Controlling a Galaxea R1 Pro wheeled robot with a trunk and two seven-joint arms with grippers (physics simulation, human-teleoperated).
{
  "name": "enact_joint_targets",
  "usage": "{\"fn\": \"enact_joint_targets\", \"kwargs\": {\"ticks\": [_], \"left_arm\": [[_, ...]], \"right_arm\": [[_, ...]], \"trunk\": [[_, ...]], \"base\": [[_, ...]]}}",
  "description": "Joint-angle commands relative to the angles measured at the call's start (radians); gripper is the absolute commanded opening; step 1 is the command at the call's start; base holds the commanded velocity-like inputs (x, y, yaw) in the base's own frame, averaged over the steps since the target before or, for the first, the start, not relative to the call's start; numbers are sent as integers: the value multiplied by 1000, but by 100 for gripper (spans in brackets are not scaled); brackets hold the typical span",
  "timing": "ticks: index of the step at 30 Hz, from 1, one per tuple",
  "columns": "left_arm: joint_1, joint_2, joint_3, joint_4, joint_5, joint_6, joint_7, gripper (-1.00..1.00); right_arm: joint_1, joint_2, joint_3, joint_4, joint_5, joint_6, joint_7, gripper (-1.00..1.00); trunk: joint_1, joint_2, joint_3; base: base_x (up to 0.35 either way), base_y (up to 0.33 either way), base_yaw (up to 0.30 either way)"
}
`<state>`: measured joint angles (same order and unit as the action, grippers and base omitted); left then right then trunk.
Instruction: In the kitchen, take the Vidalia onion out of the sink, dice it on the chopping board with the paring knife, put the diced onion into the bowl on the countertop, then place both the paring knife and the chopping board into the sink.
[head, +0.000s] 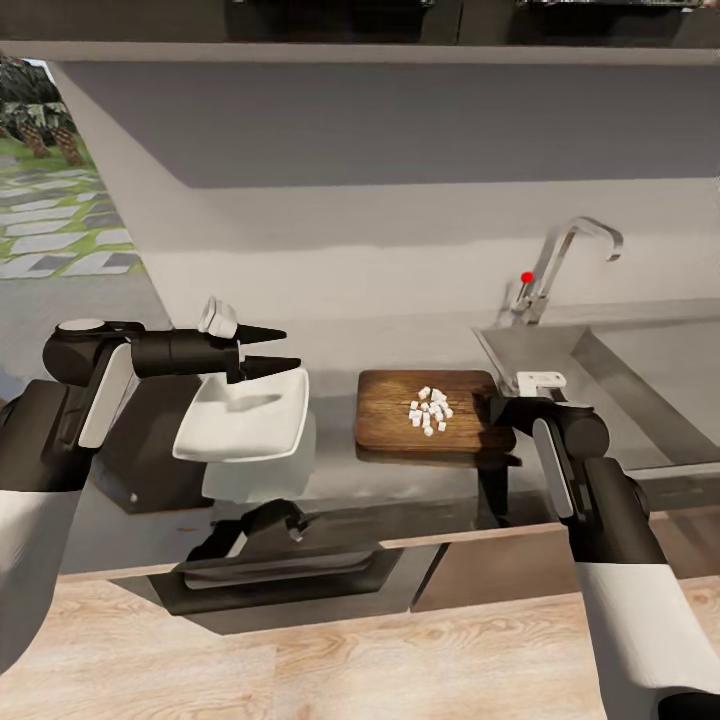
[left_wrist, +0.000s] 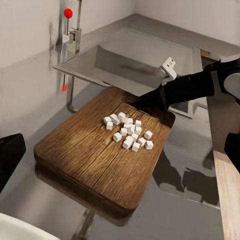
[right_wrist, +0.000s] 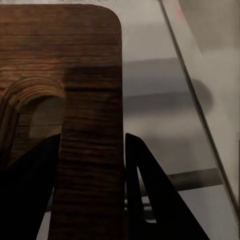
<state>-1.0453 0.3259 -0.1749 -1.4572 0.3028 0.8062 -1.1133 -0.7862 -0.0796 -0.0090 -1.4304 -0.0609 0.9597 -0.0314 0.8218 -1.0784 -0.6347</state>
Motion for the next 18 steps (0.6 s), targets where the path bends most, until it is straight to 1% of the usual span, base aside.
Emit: {"fn": "enact_joint_targets", "kwargs": {"ticks": [1,18], "left_arm": [[-1,1,-2,0,6,6,1,100],[-1,1,-2,1,6,5,1,100]], "right_arm": [[-1,0,0,-1,-9,4,-4,-100],[-1,0,-2,-1,-10,5,-5,-100]], "trunk": [[0,-1,1],[0,-1,28]], "base": [[0,0,0],[0,0,0]]}}
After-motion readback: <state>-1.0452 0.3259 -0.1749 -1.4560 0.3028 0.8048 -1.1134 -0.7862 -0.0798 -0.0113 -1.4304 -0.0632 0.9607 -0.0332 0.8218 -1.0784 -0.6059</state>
